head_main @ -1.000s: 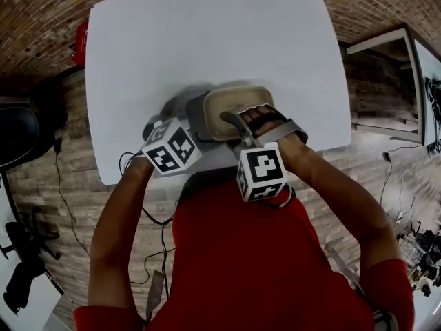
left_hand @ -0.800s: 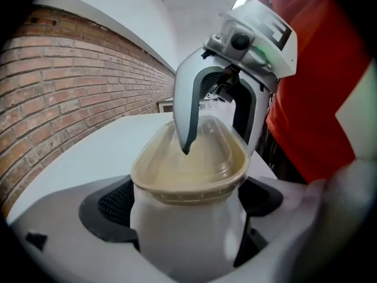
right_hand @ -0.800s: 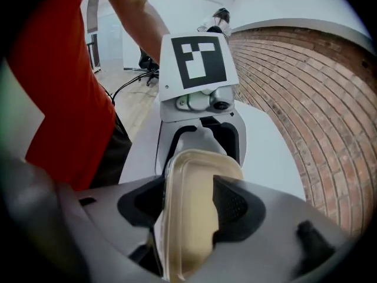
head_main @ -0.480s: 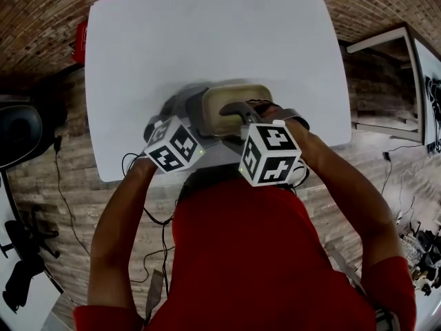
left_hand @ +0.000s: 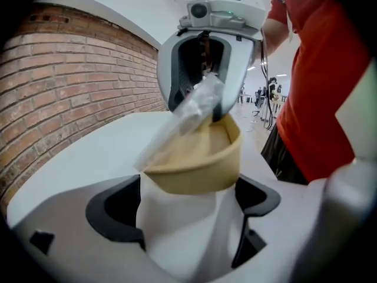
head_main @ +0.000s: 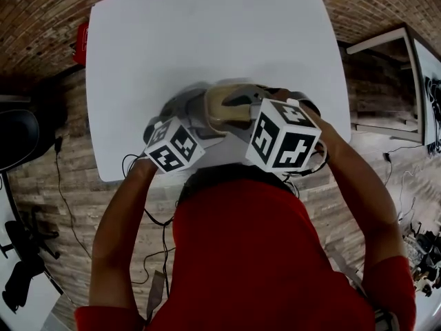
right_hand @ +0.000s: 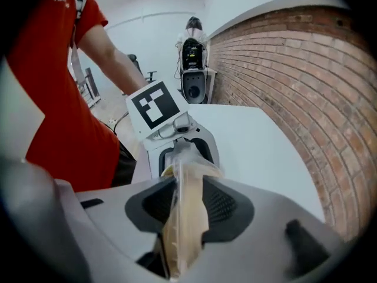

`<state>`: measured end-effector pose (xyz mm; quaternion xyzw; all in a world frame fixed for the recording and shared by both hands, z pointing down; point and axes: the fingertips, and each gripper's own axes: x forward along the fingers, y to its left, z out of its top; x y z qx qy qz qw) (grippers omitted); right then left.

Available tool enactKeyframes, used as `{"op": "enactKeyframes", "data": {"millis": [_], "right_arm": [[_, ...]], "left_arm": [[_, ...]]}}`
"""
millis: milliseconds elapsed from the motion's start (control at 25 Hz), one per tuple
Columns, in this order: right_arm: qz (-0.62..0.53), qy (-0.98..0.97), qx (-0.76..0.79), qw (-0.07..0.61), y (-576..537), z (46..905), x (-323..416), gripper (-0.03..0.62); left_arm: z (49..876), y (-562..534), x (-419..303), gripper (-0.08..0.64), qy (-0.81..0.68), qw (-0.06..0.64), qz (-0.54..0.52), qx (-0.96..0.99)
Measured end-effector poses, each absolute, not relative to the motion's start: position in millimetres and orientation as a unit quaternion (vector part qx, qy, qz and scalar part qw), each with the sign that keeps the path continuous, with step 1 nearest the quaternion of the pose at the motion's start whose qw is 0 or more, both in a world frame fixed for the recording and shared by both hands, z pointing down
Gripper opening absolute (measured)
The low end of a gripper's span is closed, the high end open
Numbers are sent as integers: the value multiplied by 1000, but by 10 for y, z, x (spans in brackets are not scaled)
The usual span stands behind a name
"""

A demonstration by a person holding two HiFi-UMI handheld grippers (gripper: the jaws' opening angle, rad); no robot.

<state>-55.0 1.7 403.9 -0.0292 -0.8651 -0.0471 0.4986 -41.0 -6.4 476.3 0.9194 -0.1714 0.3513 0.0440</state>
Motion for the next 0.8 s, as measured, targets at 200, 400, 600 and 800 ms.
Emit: {"op": "enactKeyframes", "data": {"millis": [200, 400, 600, 800], "right_arm": [[-143, -847, -16, 511, -136, 3939, -484, 48], [-255, -818, 18, 514, -148, 3940, -508, 46], [-359, -785, 76, 500, -165, 3971, -540, 44], [-374, -786, 88, 484, -99, 4074, -584, 44]], "left_arm": [[4756, -55, -388, 518, -171, 46, 349, 920], [4687, 11, -493, 519, -168, 74, 333, 925], [4402, 72, -624, 520, -185, 154, 254, 937], [4204, -7, -566, 520, -222, 221, 169, 934]]}}
